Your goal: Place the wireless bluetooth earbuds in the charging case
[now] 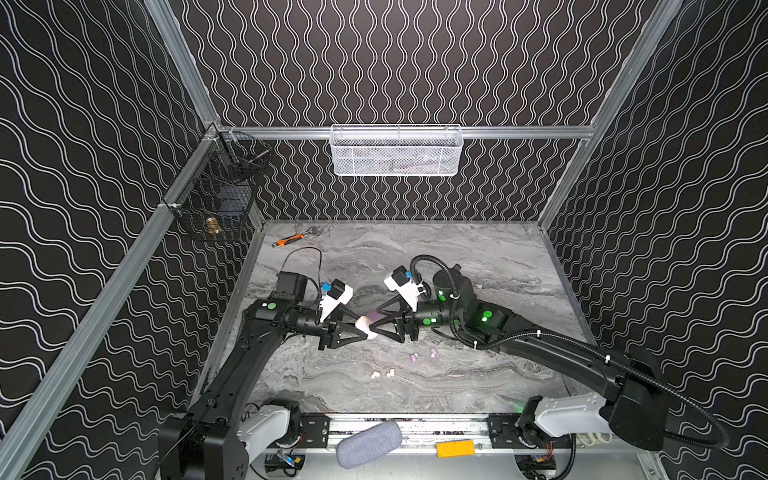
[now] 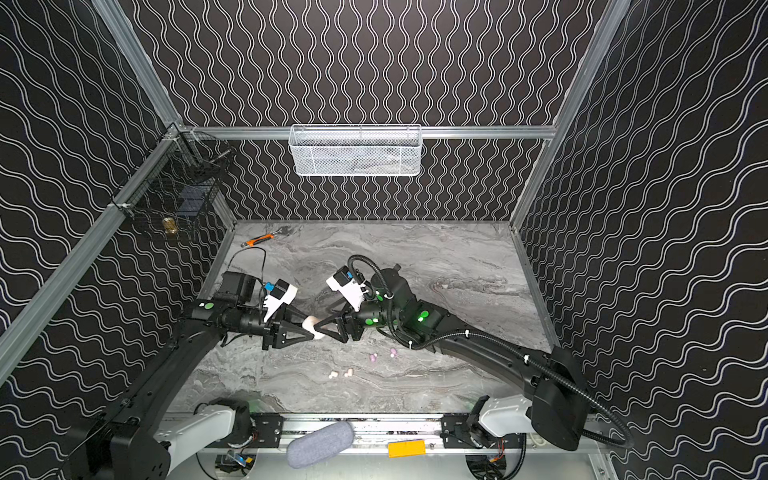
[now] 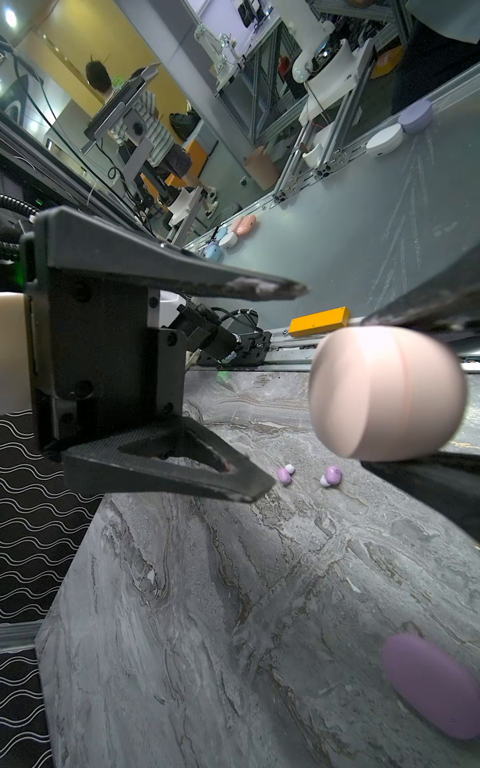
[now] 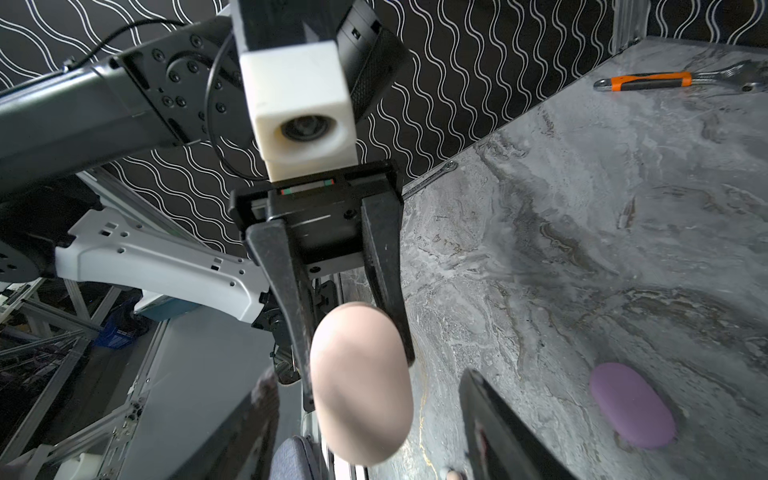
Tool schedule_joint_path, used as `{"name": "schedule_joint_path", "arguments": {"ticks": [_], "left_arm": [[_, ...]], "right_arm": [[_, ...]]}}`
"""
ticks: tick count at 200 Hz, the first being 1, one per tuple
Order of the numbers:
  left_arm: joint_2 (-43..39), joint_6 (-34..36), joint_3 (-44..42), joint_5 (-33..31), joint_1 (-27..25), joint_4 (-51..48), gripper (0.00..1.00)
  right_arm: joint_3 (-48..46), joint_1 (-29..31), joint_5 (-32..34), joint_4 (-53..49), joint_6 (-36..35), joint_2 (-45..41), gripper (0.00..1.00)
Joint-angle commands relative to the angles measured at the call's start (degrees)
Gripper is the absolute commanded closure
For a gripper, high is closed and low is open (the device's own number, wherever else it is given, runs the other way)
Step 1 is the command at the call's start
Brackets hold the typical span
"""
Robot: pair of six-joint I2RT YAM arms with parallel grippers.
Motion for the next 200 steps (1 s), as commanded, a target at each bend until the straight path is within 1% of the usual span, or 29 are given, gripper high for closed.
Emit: {"name": "schedule_joint_path", "arguments": {"ticks": [1,22,39,85,142,200], "left_arm": [[0.1,0.8,0.3,0.3,0.0,1.1,0.97],[0.2,0.7,0.2,0.1,0.0,1.1,0.96],[0.1,0.8,0.1,0.0,0.0,1.0,0.96],[1.0,0.6,0.5,0.0,0.0,0.9,0.94],[0.9,0.5,0.5,0.0,0.0,1.0,0.93],[0.5,0.5,0.3,0.1,0.0,1.0,0.94]], "right_arm": [[0.0,0.4,5.0,-1.4,0.1,-0.9,0.28],[0.7,1.5,9.6,-4.7,-0.7,-1.1,0.25],[0.9,2.8,11.3,-6.3,-1.5,-1.1,0.24],[0.4,3.9,11.8,-6.8,-2.4,-0.4,0.24],[2.6,5.4,13.1,-8.1,-3.5,2.7,0.24],[2.6,5.5,14.7,-8.3,-3.9,2.2,0.24]]}}
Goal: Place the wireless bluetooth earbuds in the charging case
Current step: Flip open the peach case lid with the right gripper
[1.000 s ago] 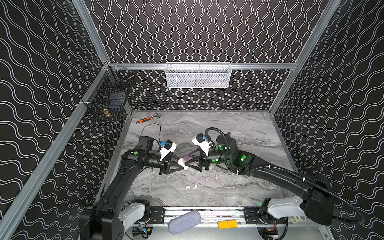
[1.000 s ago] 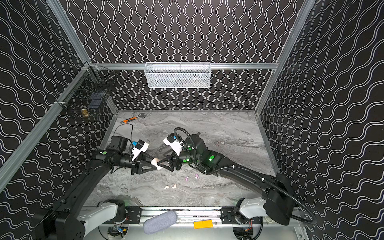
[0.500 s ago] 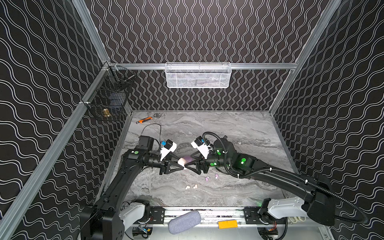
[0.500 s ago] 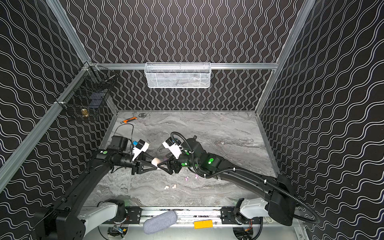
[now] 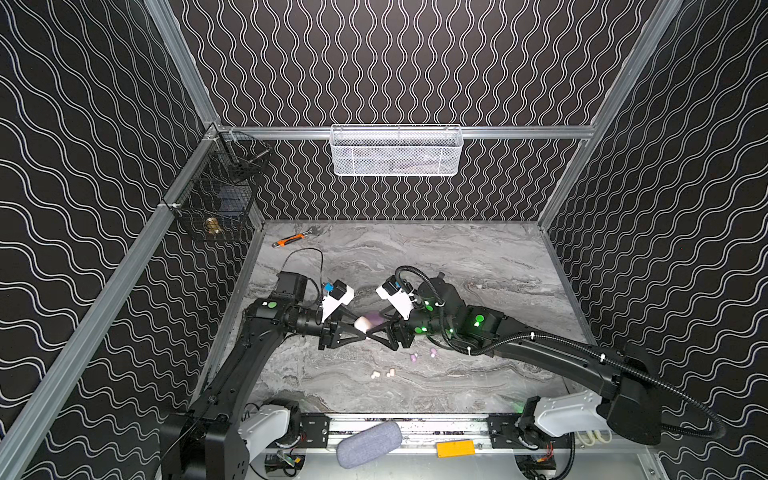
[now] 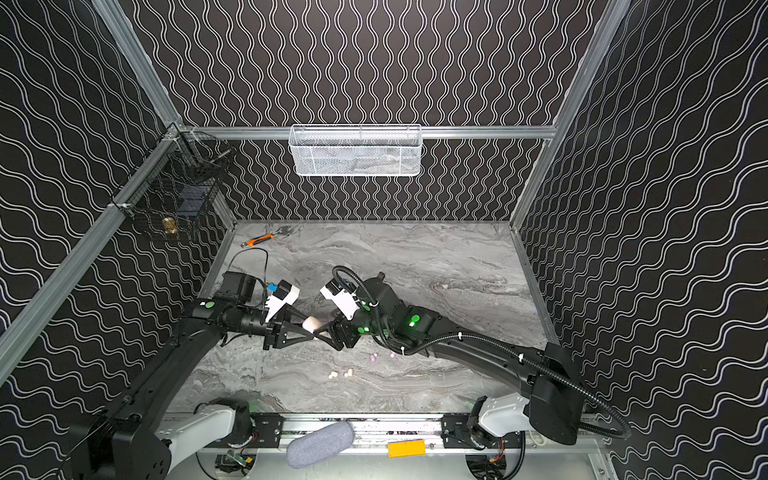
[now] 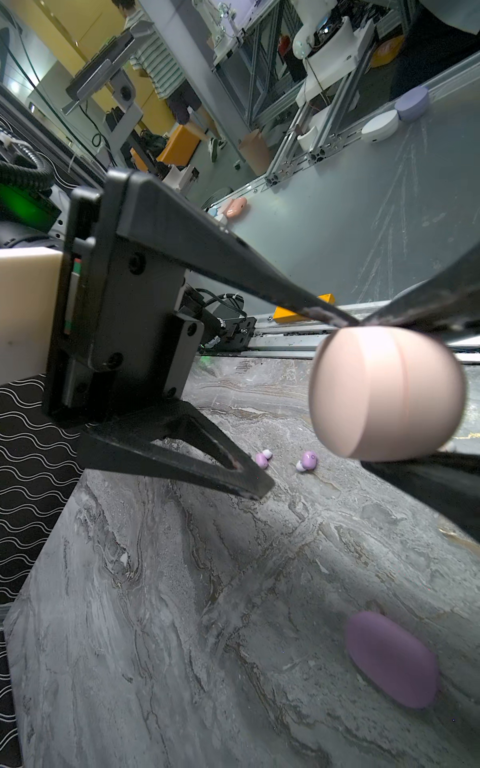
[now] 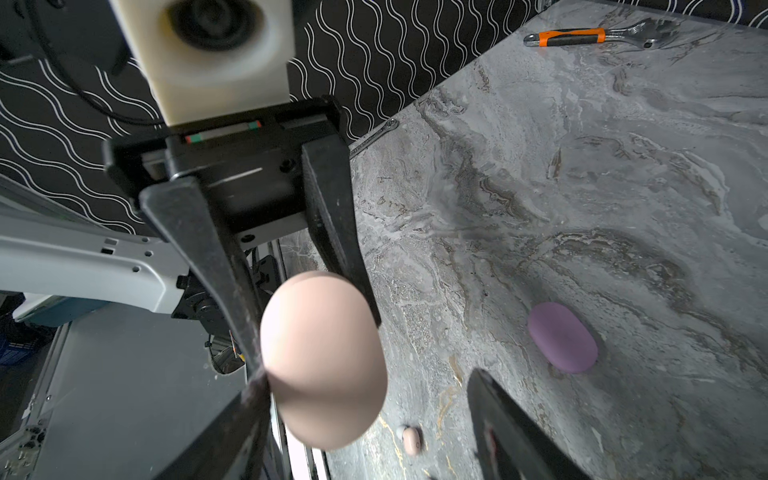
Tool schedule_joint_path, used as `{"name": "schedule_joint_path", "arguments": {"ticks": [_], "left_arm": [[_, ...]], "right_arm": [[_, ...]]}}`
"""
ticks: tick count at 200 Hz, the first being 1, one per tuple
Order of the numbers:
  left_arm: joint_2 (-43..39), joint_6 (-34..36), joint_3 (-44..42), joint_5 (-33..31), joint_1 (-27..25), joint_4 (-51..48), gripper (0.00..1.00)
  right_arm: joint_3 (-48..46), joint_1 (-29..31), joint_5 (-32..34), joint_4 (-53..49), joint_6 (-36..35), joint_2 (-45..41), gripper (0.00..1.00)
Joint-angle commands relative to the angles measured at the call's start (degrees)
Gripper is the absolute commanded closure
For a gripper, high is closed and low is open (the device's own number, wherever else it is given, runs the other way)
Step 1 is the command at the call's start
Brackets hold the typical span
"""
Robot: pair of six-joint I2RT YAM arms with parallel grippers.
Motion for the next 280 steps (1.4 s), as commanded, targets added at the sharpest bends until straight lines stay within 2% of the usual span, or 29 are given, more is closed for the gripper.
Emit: {"name": "schedule_joint_path", "arguments": {"ticks": [1,280], "left_arm": [[-0.2,0.4,0.3,3.9,-0.1,1.7,0.94],[-1.7,0.4,0.0,4.3,-0.1,1.8,0.95]], "right_arm": [[0.4,0.3,0.8,0.9,-0.5,0.0,0.24],[2.0,-2.0,5.1,-1.6,-2.2,-2.0,0.24]]}}
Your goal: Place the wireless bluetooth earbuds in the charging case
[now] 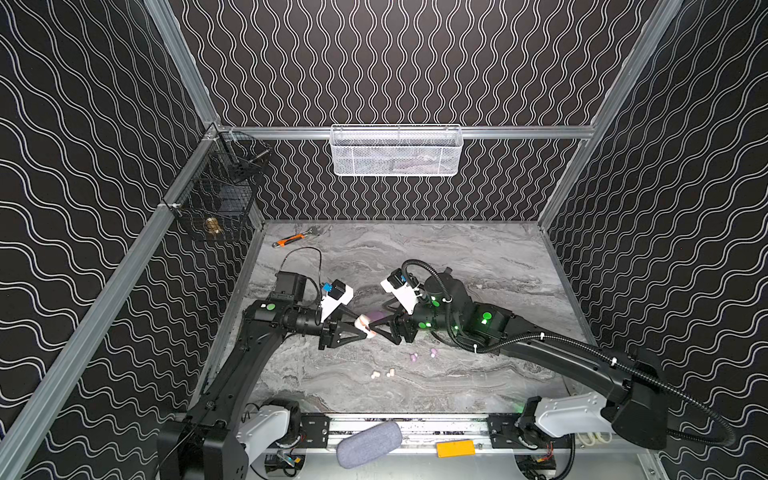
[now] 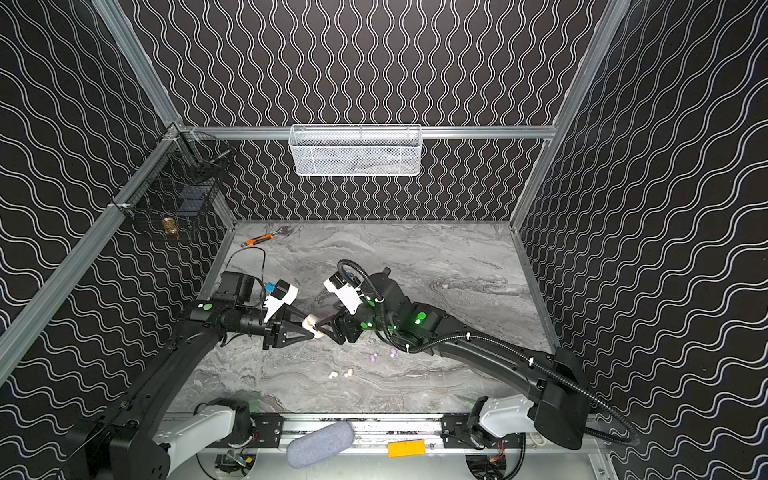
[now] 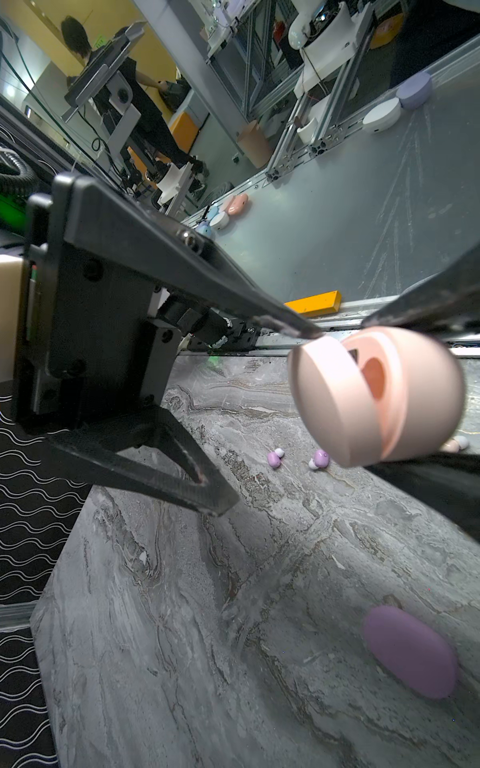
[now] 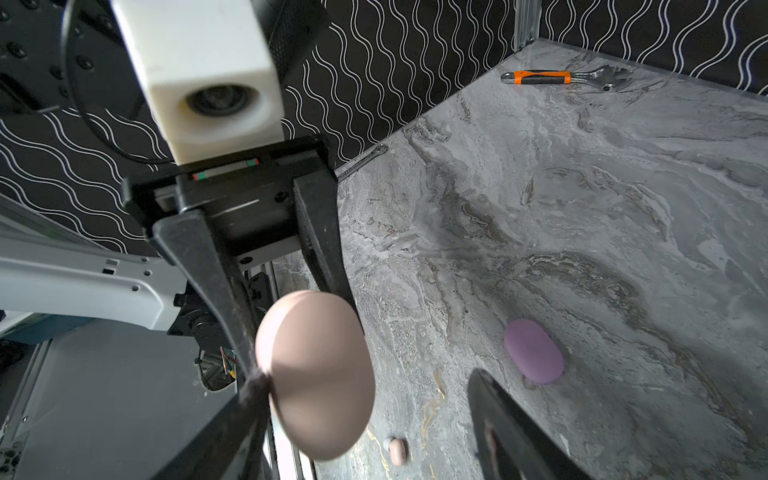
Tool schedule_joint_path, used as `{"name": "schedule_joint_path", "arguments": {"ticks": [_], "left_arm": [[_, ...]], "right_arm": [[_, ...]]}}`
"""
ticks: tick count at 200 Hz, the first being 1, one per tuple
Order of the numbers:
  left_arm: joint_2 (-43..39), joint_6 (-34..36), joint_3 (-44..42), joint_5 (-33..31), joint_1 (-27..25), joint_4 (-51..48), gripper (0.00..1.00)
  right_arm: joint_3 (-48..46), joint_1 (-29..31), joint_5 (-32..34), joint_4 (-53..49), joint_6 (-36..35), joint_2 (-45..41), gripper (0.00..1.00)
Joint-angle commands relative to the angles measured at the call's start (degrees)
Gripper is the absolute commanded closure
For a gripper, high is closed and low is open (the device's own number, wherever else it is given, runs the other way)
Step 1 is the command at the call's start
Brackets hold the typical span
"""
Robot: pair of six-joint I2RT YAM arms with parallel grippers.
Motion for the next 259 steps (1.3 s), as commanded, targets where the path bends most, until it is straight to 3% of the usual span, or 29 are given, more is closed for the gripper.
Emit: {"name": "schedule_joint_path", "arguments": {"ticks": [1,91,162,187,234,259], "left_arm": [[-0.4,0.5,0.0,3.4,-0.1,0.4,0.95],[-0.4,0.6,0.0,3.4,-0.1,0.4,0.95],[1.2,1.5,0.7,2.2,-0.1,0.3,0.95],[1.6,1.8,1.1,1.6,-0.1,0.3,0.95],[2.6,3.0,2.0,-1.2,-0.1,0.3,0.95],[2.7,3.7,2.3,-1.9,-0.1,0.6,0.95]], "right_arm": [[0.5,-0.5,3.0,-0.3,-0.8,-0.1,0.24],[0.7,-1.7,2.4,-1.0,-0.7,-2.2,0.23],[-0.9,-1.7,-0.1,-0.3,2.7,-10.3,0.19],[0.4,-1.7,3.4,-4.1,3.9,-11.5,0.19],[0.5,-2.2,18.4,-14.8,10.6,-13.1,0.21],[-2.6,-2.7,20.0,-17.2,13.6,-14.0,0.22]]}}
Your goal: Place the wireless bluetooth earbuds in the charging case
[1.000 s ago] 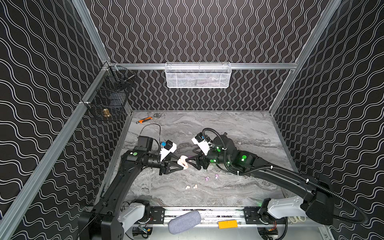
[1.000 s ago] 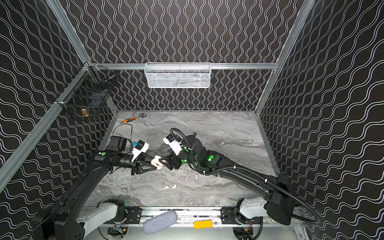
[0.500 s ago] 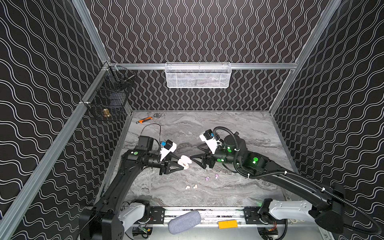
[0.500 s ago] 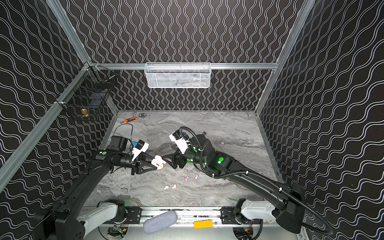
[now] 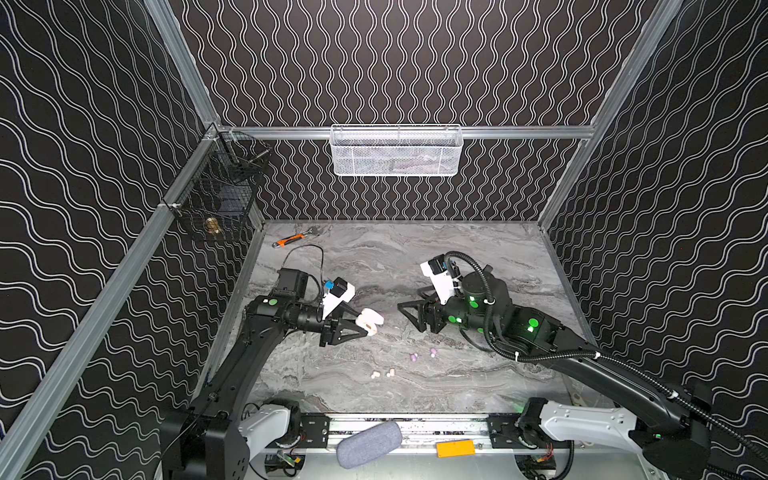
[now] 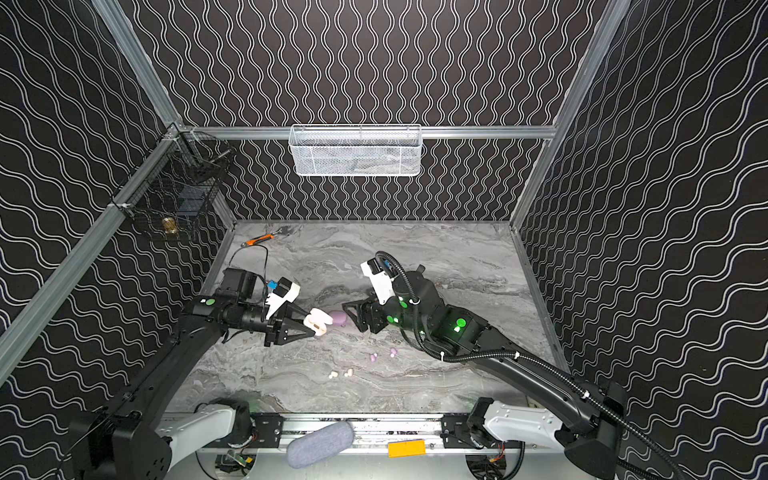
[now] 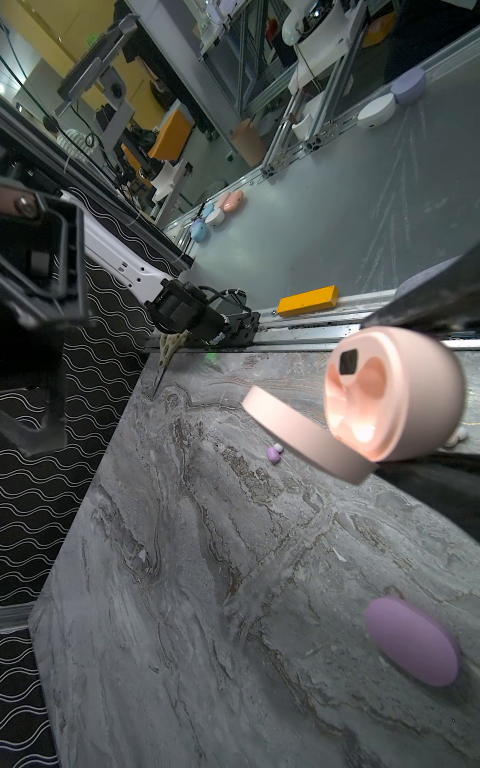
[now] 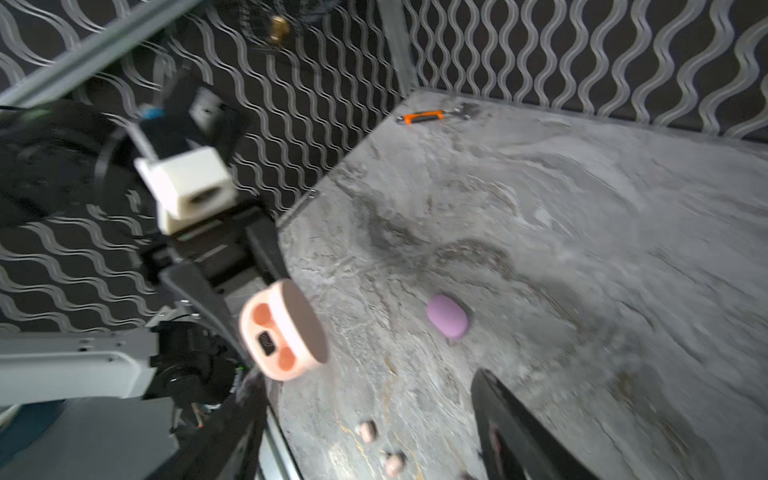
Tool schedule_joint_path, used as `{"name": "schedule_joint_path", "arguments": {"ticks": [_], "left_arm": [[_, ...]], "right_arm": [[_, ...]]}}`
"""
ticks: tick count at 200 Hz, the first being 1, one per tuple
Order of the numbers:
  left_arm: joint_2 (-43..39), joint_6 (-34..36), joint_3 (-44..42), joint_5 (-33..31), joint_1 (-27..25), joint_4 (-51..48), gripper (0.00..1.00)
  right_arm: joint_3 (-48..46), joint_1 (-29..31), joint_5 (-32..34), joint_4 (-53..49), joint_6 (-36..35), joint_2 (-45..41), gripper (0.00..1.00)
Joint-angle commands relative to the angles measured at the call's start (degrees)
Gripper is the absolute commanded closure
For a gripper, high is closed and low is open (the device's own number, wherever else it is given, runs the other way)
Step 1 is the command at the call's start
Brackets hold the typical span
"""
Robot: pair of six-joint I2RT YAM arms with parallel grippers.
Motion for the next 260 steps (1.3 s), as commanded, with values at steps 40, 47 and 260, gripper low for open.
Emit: {"name": "schedule_joint_path", "arguments": {"ticks": [40,47,260], "left_arm": [[0.4,1.6,0.6,-1.4,0.1,2.9,0.95],[0.6,1.3,0.5,-1.6,0.1,3.6,0.95],[-5.3,-11.2,-8.7,-3.7,1.8,23.2,0.94]], "right_arm": [[-8.9,-0.2,3.5,-5.3,9.8,-0.9,0.28],[-9.9,-0.1,2.7,-4.9,10.6,-0.9,0.29],[-16.5,10.0,-7.3,11.6,28.0,22.3,0.6]]}}
